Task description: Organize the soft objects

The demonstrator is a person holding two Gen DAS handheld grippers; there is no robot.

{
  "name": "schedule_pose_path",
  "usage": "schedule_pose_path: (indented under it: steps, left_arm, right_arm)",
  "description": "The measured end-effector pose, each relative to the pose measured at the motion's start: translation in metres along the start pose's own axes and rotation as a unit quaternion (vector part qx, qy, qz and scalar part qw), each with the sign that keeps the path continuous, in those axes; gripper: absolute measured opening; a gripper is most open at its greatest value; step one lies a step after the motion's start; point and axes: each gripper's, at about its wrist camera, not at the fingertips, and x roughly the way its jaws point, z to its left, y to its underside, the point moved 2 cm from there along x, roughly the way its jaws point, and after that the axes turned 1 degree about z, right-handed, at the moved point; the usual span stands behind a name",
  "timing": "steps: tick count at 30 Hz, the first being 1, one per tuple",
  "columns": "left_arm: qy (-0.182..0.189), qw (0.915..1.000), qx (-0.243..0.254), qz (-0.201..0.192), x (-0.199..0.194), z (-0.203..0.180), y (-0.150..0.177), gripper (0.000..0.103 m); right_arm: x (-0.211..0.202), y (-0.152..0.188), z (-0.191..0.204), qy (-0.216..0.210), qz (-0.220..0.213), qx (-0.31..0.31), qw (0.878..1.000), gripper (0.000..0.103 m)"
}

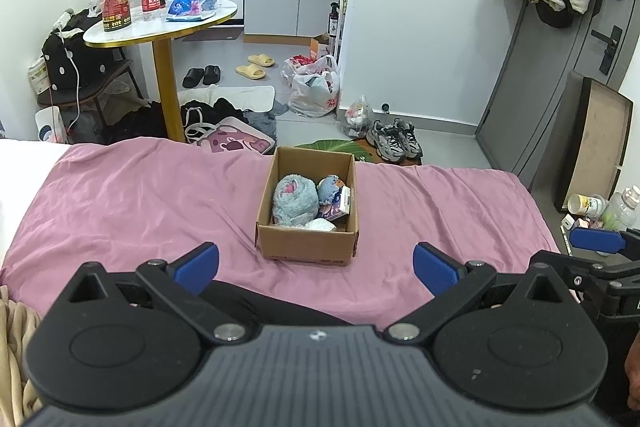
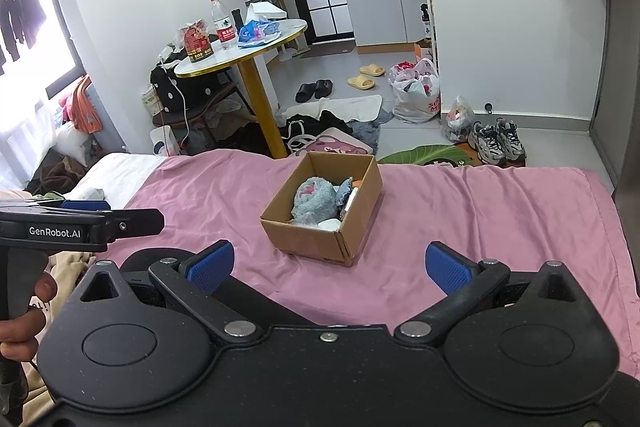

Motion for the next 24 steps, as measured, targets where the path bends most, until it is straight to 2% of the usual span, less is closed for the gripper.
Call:
schedule_pose_path:
  steps: [24]
  left_arm:
    - [0.014,0.9998,0.013,-0.001,0.013,-0.01,0.0,0.102]
  right_arm:
    - [0.0,0.004,-0.003,0.009,0.002,0.001,1.0,0.103]
